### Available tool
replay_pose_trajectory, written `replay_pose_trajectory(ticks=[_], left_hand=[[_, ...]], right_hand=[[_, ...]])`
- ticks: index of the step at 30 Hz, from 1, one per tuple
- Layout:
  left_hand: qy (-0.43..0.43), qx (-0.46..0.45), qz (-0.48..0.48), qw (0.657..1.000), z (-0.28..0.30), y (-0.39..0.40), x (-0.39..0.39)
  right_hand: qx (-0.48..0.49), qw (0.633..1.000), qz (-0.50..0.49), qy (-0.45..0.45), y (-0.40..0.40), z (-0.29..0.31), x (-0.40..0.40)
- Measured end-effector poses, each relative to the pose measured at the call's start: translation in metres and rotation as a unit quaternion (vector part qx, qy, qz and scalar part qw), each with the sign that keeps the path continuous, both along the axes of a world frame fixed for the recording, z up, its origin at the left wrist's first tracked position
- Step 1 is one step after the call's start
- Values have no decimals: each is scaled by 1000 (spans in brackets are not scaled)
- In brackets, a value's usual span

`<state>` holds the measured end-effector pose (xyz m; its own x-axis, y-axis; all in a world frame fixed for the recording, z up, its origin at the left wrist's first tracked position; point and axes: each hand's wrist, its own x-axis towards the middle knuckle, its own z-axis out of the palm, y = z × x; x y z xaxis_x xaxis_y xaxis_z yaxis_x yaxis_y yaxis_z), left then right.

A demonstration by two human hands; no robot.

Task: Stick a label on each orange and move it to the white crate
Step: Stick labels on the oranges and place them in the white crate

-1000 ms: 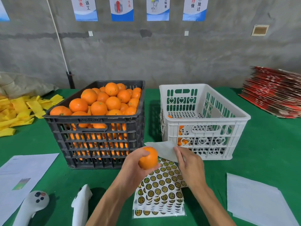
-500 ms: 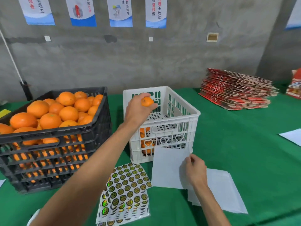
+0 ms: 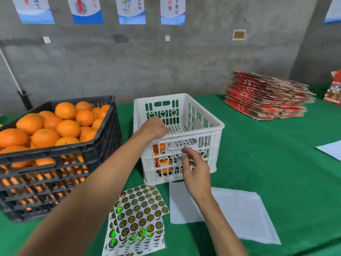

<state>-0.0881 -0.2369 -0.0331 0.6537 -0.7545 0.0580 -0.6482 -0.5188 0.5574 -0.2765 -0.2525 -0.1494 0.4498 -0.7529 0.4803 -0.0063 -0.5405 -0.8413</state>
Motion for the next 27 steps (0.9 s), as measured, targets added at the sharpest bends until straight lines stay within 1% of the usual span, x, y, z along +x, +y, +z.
replay_pose_trajectory(ticks=[2,4,6,8,9,11,12,13,14,16,19,21,23,24,25,26,27], left_hand=[[-52,-14,-6,999,15,20,0],[-114,-49,6,992,32,49,7],[-182,-98,38,978,44,83,21],[-219,-129,81,964,49,120,37],[-234,-122,105,959,50,139,45],[-254,-67,163,951,48,175,61],[-239,-32,192,951,46,191,69],[-201,7,215,956,44,207,77],[-147,52,224,962,43,220,84],[-48,136,211,967,43,235,95],[-2,207,174,963,52,234,106],[15,215,156,964,56,229,113],[8,197,142,970,56,226,115],[-9,167,142,976,57,225,112],[-43,109,151,982,58,223,107],[-87,22,164,982,60,220,98],[-131,-79,175,973,60,217,88]], right_hand=[[-56,998,18,-14,16,11,17],[-104,993,45,-32,35,21,36],[-126,987,81,-51,54,26,57],[-124,982,132,-61,72,30,80],[-122,979,155,-59,80,32,92],[-133,973,185,-48,96,40,118],[-148,969,191,-44,104,45,131],[-165,966,193,-41,111,50,144],[-182,964,191,-38,116,55,155],[-204,961,182,-26,124,62,173],[-194,964,184,-6,128,64,183],[-166,968,189,-10,126,61,181],[-144,974,174,-11,120,58,174],[-137,977,162,-10,117,57,169],[-129,980,151,-8,113,54,165],[-120,982,146,-3,109,50,160],[-110,983,148,7,105,44,154]])
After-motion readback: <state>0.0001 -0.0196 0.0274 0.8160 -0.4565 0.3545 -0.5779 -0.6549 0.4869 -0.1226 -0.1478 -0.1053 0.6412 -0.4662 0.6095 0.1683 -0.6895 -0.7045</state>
